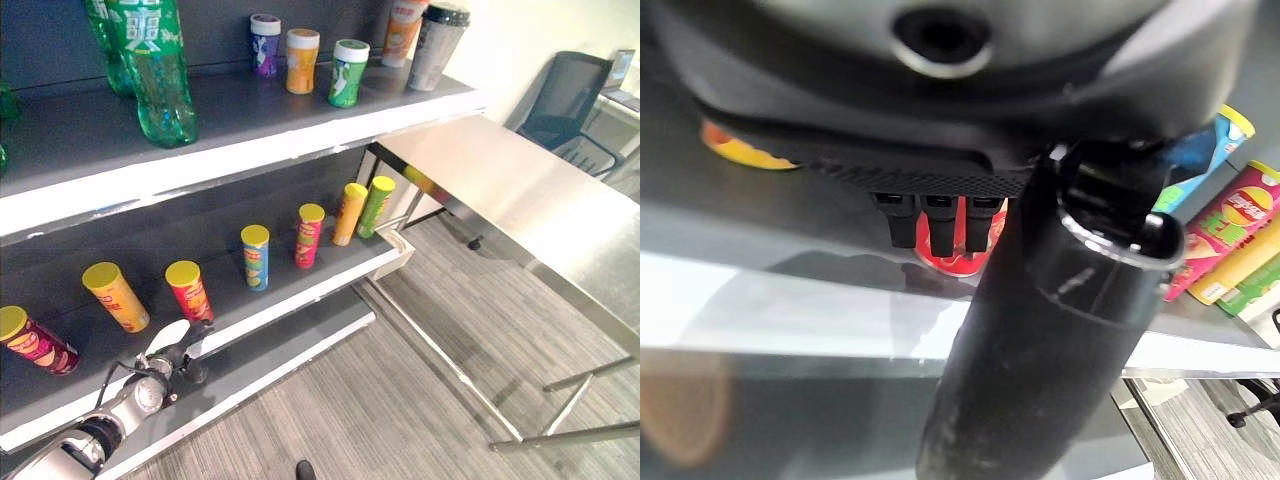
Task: Put the goods on the table back onto the shelves and tidy them up.
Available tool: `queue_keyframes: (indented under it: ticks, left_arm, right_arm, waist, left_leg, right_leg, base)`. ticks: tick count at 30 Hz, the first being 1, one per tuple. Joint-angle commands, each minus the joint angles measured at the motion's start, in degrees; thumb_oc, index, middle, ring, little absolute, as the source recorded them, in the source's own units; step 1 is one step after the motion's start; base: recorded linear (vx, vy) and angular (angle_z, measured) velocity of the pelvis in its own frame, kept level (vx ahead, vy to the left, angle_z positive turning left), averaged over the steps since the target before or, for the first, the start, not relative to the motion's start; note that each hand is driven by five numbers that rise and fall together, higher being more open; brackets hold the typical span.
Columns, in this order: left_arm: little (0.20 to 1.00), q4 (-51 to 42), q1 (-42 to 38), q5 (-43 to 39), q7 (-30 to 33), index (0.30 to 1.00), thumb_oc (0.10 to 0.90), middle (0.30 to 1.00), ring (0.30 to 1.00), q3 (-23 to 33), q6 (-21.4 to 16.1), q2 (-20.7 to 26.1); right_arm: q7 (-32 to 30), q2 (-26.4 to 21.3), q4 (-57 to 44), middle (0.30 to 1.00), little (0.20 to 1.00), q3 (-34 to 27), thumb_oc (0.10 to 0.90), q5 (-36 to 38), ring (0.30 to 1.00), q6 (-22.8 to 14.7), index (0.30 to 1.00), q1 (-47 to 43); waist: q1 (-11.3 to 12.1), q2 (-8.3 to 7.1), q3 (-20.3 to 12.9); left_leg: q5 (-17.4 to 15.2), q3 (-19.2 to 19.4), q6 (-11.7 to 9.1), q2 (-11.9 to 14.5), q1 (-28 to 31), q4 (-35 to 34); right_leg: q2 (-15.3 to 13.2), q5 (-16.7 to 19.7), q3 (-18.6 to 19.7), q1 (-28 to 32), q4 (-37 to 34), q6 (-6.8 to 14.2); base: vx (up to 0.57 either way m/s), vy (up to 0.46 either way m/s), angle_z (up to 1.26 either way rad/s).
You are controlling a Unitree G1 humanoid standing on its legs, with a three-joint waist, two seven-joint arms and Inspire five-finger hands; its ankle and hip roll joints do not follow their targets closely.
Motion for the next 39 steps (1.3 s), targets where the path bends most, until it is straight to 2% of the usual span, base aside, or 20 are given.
queue_keyframes:
  ticks: [1, 10, 23, 31, 35, 39]
  left_arm:
    - [0.900, 2.3, -11.1, -1.9, 5.4, 0.900, 0.800, 0.900, 0.900, 2.7, -2.0, 1.2]
    - [0.900, 5.1, -13.1, -3.3, 6.4, 0.900, 0.800, 0.900, 0.900, 3.3, -1.7, 1.1]
    - [0.900, 7.1, -14.4, -2.9, 8.1, 0.900, 0.800, 0.900, 0.900, 4.1, -1.0, 2.8]
    - [0.900, 7.8, -15.6, -2.6, 8.2, 0.900, 0.800, 0.900, 0.900, 4.1, -0.5, 3.9]
    - [0.900, 7.8, -16.1, -2.9, 8.3, 0.900, 0.800, 0.900, 0.900, 4.7, 0.0, 3.7]
    - [0.900, 7.1, -15.4, -2.7, 8.6, 0.900, 0.800, 0.900, 0.900, 4.5, 0.1, 3.0]
  right_arm:
    - [-1.3, -2.2, -3.7, 0.900, 0.900, 1.5, 0.800, 2.1, 0.900, -1.2, 0.900, 1.9]
    - [-1.4, -3.1, -6.4, 0.900, 0.900, 3.0, 0.800, 1.2, 0.900, -1.7, 0.900, 2.3]
    - [0.1, -4.8, -13.5, 0.900, 0.900, 4.3, 0.800, 1.8, 0.900, -2.5, 0.900, 6.0]
    - [1.9, -7.0, -22.8, 0.900, 0.900, 4.8, 0.800, 2.4, 0.900, -2.8, 0.900, 8.9]
    - [4.5, -9.9, -35.2, 0.900, 0.900, 5.1, 0.800, 2.9, 0.900, -2.4, 0.900, 12.7]
    - [5.0, -10.6, -38.1, 0.900, 0.900, 4.9, 0.800, 3.3, 0.900, -2.1, 0.900, 14.1]
  waist:
    - [1.3, -0.48, 0.9]
    - [0.9, -0.38, 1.3]
    - [1.2, -1.16, 1.4]
    - [1.1, -1.63, 1.6]
    - [1.3, -1.88, 1.8]
    - [1.7, -1.85, 2.0]
  left_leg:
    - [-3.7, -2.9, -1.4, 1.9, 0.8, 1.7]
    - [-3.4, -2.8, -1.6, 2.0, 0.3, 1.5]
    - [-3.1, -3.2, -2.0, 2.8, -0.2, 1.4]
    - [-2.9, -3.6, -2.3, 3.0, -0.4, 1.4]
    - [-2.9, -4.0, -2.4, 3.1, -0.6, 1.4]
    - [-2.8, -4.2, -2.4, 3.0, -0.6, 1.5]
  right_leg:
    - [-3.8, 0.1, 1.2, -3.7, 3.4, 6.0]
    - [-3.7, 0.2, 1.3, -4.6, 3.4, 5.8]
    - [-3.2, -0.1, 0.5, -4.9, 3.4, 5.6]
    - [-3.2, 0.0, 0.0, -5.0, 3.2, 5.6]
    - [-3.3, 0.0, -0.5, -4.8, 3.1, 5.6]
    - [-3.4, -0.1, -1.0, -4.7, 3.2, 5.6]
  base:
    - [0.00, -0.015, -0.11]
    - [0.00, -0.008, -0.02]
    - [0.00, -0.006, -0.01]
    - [0.00, 0.000, 0.00]
    - [0.00, -0.005, 0.02]
    - [0.00, -0.003, 0.02]
